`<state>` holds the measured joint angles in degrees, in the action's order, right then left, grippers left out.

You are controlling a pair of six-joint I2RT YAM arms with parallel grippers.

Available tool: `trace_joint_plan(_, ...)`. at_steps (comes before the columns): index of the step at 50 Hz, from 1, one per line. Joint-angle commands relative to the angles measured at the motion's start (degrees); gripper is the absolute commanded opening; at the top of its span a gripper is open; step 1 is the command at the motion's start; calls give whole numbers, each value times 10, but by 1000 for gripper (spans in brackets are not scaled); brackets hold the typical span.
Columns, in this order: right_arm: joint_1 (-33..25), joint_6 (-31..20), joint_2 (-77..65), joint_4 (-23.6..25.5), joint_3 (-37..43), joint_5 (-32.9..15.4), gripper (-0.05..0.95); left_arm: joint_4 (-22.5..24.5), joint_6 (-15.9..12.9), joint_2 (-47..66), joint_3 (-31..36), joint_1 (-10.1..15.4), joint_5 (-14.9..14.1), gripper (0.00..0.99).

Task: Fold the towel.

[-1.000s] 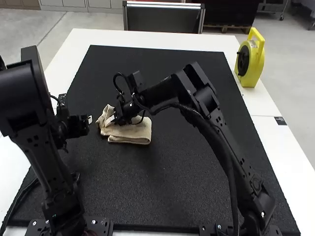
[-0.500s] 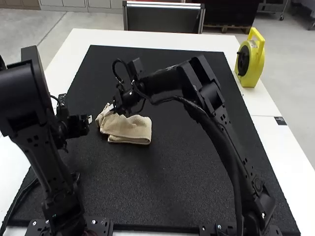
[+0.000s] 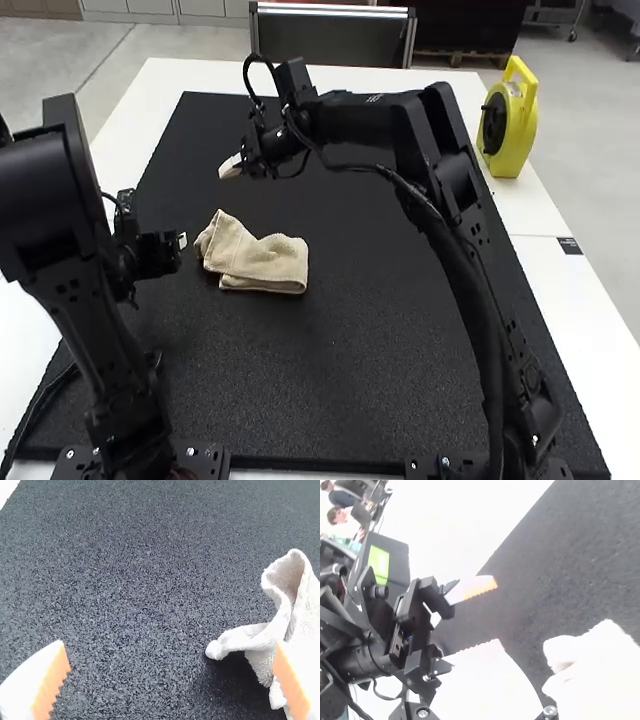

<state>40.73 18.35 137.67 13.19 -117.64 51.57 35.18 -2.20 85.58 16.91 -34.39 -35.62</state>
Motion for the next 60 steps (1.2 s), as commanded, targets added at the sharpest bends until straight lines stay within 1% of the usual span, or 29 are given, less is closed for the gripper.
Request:
trace_joint_plan(1,-30,-21,-53,13,-19,-2,-20,0,7,-26,9,1,-1,961)
trace_joint_plan(6,-47,-30,-70,25,-18,-6,-20,-10,9,-37,17,1,6,961)
trace_joint_plan(9,-55,-30,-79,29,-17,-9,-20,-11,23,-42,22,1,10,961)
trace_joint_plan(13,-65,-30,-92,32,-15,-19,-18,-21,24,-47,31,1,12,961)
trace_joint_plan(15,-70,-32,-99,34,-14,-28,-16,-27,23,-49,36,1,17,961)
trace_joint_plan(17,-74,-33,-105,35,-12,-32,2,-34,23,-52,40,1,21,961)
trace_joint_plan(23,-91,-33,-129,45,-4,-35,41,-53,22,-59,55,1,20,961)
trace_joint_plan(29,-108,-35,-158,50,19,-39,195,-69,23,-74,64,1,20,961)
trace_joint_plan(33,-119,-36,-181,50,43,-45,343,-82,24,-89,68,1,20,961)
trace_joint_plan(38,-133,-37,-217,46,76,-54,654,-98,35,-110,73,2,23,961)
trace_joint_plan(40,-138,-38,-229,44,89,-57,782,-101,40,-118,74,4,30,961)
trace_joint_plan(41,-142,-41,-236,44,95,-60,828,-104,40,-122,74,6,34,961)
trace_joint_plan(42,-144,-43,-241,44,101,-60,851,-106,40,-125,73,9,39,961)
trace_joint_plan(45,-152,-46,-263,44,123,-60,892,-114,40,-139,73,22,57,961)
trace_joint_plan(47,-156,-46,-275,43,135,-60,893,-117,40,-146,73,31,75,961)
trace_joint_plan(51,-168,-46,-305,26,174,-65,910,-120,44,-162,70,59,112,961)
trace_joint_plan(56,-181,-45,-346,3,225,-85,910,-125,53,-182,70,94,134,961)
trace_joint_plan(60,-197,-38,-386,-23,273,-96,910,-129,53,-202,70,122,163,961)
